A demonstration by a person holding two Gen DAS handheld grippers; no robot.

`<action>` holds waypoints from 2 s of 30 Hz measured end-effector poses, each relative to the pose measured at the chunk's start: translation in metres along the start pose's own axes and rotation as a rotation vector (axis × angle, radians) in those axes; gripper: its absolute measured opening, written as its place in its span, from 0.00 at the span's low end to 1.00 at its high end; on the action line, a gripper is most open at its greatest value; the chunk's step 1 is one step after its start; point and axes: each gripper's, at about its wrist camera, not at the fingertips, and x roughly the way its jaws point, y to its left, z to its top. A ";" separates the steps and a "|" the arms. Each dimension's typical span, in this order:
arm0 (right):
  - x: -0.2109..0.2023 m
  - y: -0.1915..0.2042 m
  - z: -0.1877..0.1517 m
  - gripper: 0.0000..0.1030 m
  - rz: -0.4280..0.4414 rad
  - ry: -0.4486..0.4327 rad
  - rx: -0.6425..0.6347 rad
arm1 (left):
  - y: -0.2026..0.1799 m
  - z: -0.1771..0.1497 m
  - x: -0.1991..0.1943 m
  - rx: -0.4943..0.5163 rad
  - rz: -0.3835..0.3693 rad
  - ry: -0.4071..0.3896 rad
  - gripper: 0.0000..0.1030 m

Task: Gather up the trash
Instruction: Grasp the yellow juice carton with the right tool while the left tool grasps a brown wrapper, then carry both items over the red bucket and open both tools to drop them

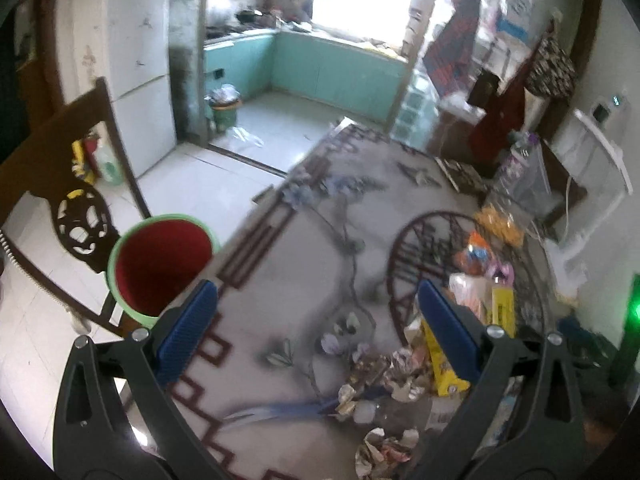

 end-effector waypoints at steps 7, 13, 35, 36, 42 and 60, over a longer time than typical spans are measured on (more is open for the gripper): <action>0.074 0.026 -0.010 0.75 0.115 0.243 -0.007 | 0.001 -0.016 0.031 0.073 -0.005 0.087 0.95; 0.111 0.004 -0.017 0.68 0.161 0.361 0.090 | 0.007 -0.037 0.058 0.066 -0.131 0.119 0.95; 0.019 -0.011 0.005 0.36 0.196 0.065 0.145 | -0.020 -0.079 0.131 0.232 -0.234 0.388 0.38; 0.015 -0.010 0.007 0.36 0.201 0.058 0.149 | -0.018 -0.074 0.124 0.227 -0.237 0.363 0.38; -0.010 0.016 0.014 0.36 0.197 -0.003 0.113 | -0.005 -0.043 0.073 0.218 -0.221 0.199 0.38; 0.005 0.148 0.041 0.36 0.171 -0.003 0.051 | 0.099 0.025 0.040 0.235 -0.172 0.052 0.39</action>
